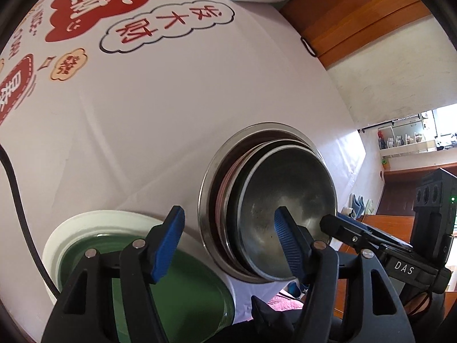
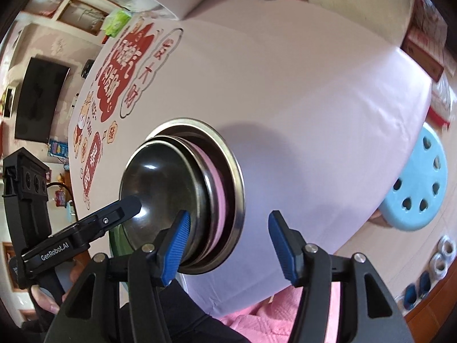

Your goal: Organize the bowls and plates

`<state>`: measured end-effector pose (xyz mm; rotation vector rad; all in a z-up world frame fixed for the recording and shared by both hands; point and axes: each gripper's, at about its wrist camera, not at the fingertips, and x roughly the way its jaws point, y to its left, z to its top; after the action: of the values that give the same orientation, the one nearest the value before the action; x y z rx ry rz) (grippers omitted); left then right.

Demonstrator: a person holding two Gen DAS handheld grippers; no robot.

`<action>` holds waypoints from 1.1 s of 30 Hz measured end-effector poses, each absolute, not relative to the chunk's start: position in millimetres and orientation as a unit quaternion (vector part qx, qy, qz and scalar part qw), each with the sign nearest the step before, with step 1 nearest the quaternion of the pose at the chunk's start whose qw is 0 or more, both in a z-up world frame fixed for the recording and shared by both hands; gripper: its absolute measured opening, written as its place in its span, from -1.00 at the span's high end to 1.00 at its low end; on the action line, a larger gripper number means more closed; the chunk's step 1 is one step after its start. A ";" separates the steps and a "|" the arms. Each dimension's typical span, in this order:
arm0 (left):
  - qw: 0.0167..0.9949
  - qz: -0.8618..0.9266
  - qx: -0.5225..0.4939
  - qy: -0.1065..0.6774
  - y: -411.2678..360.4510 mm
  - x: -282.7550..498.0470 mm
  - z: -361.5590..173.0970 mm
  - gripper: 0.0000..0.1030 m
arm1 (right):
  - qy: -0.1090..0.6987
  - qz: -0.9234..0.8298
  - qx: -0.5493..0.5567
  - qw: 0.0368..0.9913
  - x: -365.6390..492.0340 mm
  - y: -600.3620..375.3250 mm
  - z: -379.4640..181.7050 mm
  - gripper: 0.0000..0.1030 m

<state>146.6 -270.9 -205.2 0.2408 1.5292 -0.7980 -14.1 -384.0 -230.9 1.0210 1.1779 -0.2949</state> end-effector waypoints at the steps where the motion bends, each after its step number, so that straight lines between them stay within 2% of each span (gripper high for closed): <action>1: 0.642 -0.351 0.107 0.674 -272.9 147.2 -208.2 -0.24 | 0.530 -0.131 0.466 0.696 -14.6 -385.0 -234.3 -0.11; 20: 0.605 -0.360 0.127 0.699 -293.1 146.1 -233.8 -0.20 | 0.539 -0.113 0.505 0.664 -2.1 -388.8 -256.1 -0.10; 27: 0.604 -0.348 0.136 0.704 -297.9 145.7 -238.1 -0.06 | 0.535 -0.095 0.512 0.665 2.2 -392.1 -258.5 0.29; 33: 0.606 -0.332 0.139 0.710 -296.9 147.3 -240.0 0.07 | 0.535 -0.090 0.522 0.659 4.9 -397.6 -262.4 0.34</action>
<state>147.3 -296.9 -240.0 0.3213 1.6420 -0.7673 4.9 -397.6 -262.4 1.1817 1.2103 -0.2049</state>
